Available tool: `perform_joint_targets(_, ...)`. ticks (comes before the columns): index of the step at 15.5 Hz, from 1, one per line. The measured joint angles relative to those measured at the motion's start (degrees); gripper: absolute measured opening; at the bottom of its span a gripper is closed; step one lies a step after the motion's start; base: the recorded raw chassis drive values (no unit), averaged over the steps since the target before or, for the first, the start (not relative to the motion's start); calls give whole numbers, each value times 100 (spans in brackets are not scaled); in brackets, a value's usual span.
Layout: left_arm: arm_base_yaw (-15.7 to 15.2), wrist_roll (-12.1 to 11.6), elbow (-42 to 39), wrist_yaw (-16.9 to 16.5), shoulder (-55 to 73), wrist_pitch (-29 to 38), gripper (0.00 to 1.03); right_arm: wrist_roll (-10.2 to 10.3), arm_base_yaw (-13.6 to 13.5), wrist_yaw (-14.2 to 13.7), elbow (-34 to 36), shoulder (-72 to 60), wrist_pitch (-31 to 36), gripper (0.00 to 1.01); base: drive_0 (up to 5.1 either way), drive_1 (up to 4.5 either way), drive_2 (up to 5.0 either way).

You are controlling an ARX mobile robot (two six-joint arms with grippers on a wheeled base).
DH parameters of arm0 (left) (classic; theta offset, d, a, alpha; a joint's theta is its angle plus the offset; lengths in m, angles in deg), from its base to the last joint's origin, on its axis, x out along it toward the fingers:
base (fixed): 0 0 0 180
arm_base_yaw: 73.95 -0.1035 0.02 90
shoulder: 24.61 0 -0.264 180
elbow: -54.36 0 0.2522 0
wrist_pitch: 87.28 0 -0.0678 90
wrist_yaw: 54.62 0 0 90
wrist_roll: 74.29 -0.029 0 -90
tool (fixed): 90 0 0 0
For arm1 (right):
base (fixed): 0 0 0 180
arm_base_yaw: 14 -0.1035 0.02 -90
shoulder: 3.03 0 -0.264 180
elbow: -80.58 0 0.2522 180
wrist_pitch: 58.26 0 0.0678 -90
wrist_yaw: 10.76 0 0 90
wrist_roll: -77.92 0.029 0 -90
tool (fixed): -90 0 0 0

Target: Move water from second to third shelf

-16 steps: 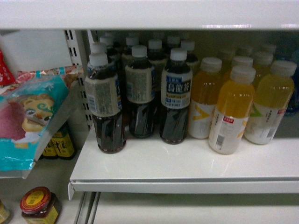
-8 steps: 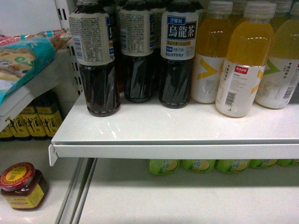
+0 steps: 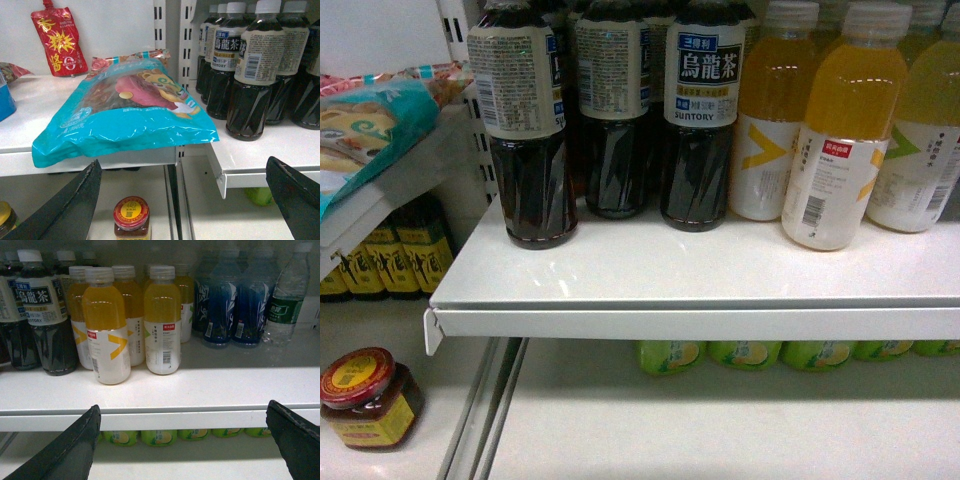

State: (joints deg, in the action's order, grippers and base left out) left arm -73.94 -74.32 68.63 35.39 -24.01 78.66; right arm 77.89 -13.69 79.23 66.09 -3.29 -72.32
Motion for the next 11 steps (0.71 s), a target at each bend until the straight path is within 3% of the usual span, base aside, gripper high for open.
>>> perform_joint_targets(11, 0, 0, 0, 0, 0, -2, 98, 0, 0, 0, 0, 0, 0, 98, 0, 0, 0)
